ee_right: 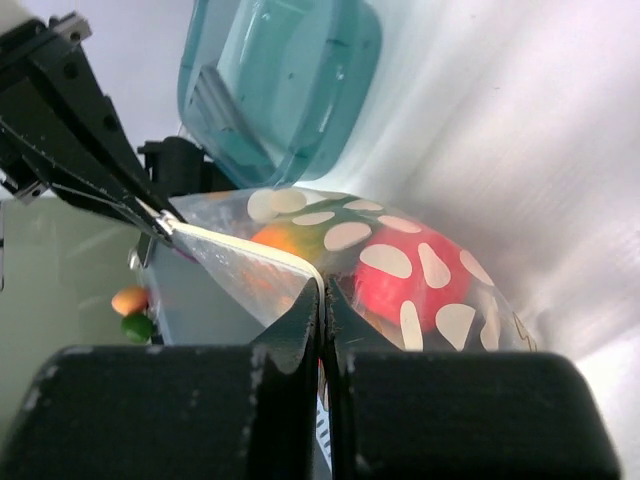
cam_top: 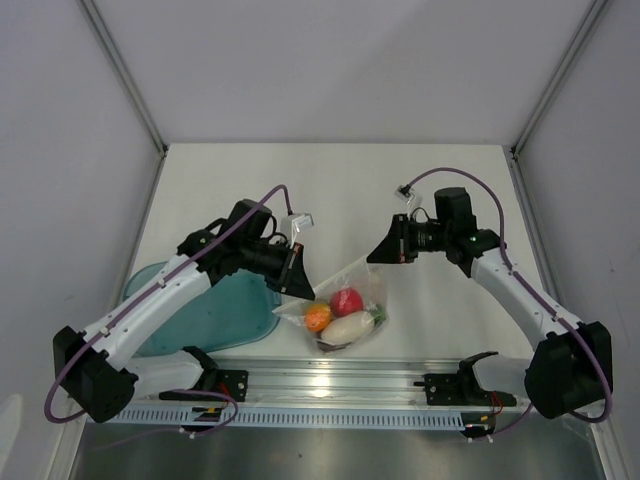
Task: Place the food in the zip-top bag and seal the zipper
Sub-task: Zip the zipper food storage bag at the center of the board.
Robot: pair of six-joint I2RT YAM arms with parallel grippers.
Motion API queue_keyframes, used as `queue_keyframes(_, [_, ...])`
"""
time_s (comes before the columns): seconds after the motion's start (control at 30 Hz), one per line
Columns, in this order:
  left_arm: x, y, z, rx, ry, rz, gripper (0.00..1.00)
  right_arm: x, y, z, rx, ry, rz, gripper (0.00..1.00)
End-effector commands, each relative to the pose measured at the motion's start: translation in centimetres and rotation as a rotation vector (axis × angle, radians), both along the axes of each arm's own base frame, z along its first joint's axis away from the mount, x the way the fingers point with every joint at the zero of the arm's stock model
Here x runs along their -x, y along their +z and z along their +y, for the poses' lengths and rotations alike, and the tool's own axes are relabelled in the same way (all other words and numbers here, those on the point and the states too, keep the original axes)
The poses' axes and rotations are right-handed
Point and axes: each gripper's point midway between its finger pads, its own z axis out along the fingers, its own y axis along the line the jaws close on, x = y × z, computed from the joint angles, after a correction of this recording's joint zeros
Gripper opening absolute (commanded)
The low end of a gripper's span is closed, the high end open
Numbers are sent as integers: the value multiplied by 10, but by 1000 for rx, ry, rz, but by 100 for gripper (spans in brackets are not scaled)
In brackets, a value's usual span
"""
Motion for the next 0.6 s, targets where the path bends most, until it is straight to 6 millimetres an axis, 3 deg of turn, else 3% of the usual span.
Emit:
queue_keyframes(0.0, [9,0,9,-3,44,23,1,-15,-1,-18,57,-103,-53,0])
queue_keyframes(0.57, [6,-9,26,-86,122,-17,0,-18,2,-49,104,-241,-51,0])
